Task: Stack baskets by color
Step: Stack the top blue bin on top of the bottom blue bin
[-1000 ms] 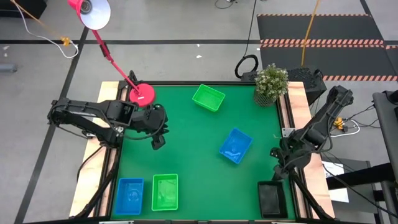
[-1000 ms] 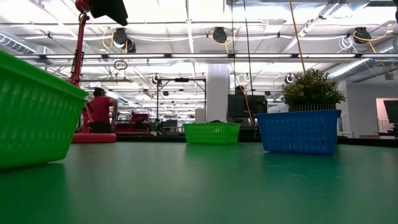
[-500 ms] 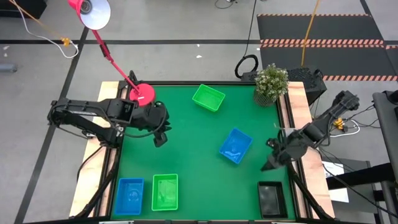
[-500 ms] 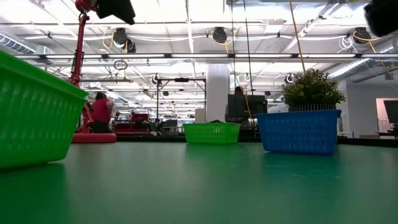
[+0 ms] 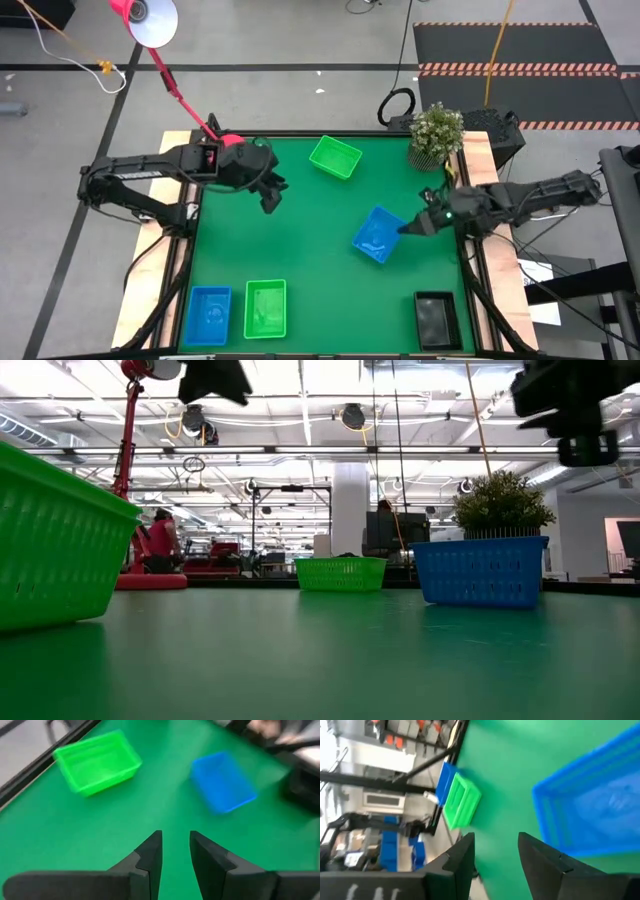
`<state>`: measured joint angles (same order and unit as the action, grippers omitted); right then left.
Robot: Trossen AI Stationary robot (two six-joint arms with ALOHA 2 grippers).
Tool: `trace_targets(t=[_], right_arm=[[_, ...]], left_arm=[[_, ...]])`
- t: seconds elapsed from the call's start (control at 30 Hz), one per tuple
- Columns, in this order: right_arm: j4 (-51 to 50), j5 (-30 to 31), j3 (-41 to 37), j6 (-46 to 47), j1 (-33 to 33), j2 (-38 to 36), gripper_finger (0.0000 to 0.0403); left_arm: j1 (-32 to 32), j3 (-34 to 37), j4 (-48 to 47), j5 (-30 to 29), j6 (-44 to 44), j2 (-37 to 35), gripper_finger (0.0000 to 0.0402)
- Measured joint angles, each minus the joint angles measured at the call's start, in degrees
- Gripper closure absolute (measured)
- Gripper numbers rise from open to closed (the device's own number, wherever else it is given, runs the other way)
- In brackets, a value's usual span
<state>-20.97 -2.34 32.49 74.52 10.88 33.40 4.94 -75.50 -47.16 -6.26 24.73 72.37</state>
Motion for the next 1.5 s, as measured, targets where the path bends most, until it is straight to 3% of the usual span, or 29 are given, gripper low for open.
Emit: trace_targets(t=[0.27,0.47,0.63,0.83,1.1,1.5], right_arm=[[-2.33,-4.84,1.99,-12.0,-17.22,4.74,0.0259],[0.56,-17.43,2.06,-23.94,-26.12,12.94,0.0243],[8.43,-19.1,2.17,-28.35,-29.09,15.65,0.0212],[-6.39,-18.94,2.06,-34.79,-30.47,17.7,0.0195],[-17.15,-15.41,2.04,-46.54,-30.43,18.76,0.0195],[-16.14,-13.99,1.6,-57.52,-28.51,23.04,0.0195]], left_arm=[[0.26,-0.06,4.09,1.81,6.8,2.53,0.0302],[-2.12,0.07,5.82,1.94,11.4,5.76,0.0302],[-4.89,0.03,9.4,1.77,14.88,7.81,0.0302],[-7.26,-0.11,13.74,0.24,18.25,9.58,0.0302],[-7.82,0.01,17.0,0.21,16.89,11.28,0.0302],[-4.91,-0.04,17.38,2.37,12.83,11.51,0.0302]])
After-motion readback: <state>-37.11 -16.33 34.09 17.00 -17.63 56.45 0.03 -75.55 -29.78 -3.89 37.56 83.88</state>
